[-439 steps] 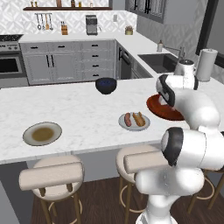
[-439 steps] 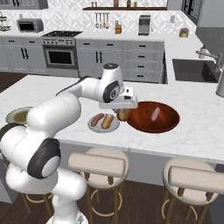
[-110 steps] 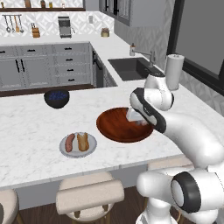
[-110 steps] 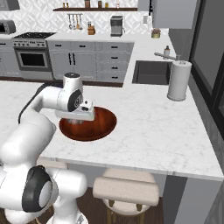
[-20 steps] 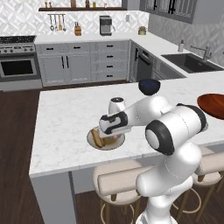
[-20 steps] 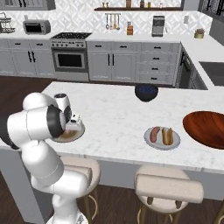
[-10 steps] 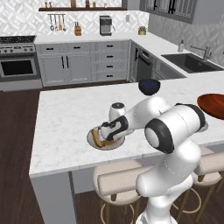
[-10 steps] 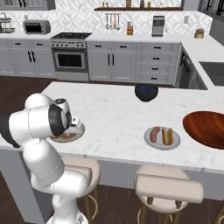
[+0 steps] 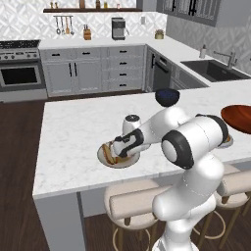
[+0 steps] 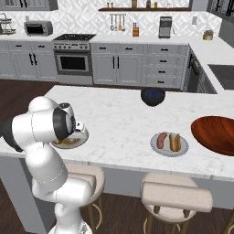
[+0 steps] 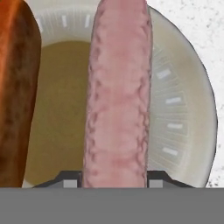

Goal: Place one bun and one sausage from the bowl on each plate.

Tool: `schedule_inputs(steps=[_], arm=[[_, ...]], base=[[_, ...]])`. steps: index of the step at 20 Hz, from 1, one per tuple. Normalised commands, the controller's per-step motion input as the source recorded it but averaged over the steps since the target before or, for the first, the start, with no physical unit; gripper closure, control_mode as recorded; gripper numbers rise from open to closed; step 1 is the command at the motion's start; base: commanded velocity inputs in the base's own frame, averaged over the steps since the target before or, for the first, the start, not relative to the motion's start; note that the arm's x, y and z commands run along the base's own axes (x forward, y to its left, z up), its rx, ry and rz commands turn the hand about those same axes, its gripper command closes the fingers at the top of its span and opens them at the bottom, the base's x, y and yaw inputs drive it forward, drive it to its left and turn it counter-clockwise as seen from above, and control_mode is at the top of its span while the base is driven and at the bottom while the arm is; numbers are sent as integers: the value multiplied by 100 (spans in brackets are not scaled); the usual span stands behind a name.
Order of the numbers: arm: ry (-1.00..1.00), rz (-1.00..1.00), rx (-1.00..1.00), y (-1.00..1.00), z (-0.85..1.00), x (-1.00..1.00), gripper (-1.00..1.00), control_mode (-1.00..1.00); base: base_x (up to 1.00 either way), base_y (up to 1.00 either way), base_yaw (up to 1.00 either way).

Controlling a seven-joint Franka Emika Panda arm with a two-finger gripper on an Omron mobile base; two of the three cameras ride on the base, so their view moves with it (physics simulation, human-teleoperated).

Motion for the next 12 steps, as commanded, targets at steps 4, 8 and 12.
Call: schedule_inputs(steps=[4,8,12], arm=[[0,0,0,0,0,0,-100,-100],[0,0,0,0,9,0,-100,-100],[0,0,0,0,35,-1,-100,-100]], base=[[0,0,0],[0,0,0],[0,0,0]])
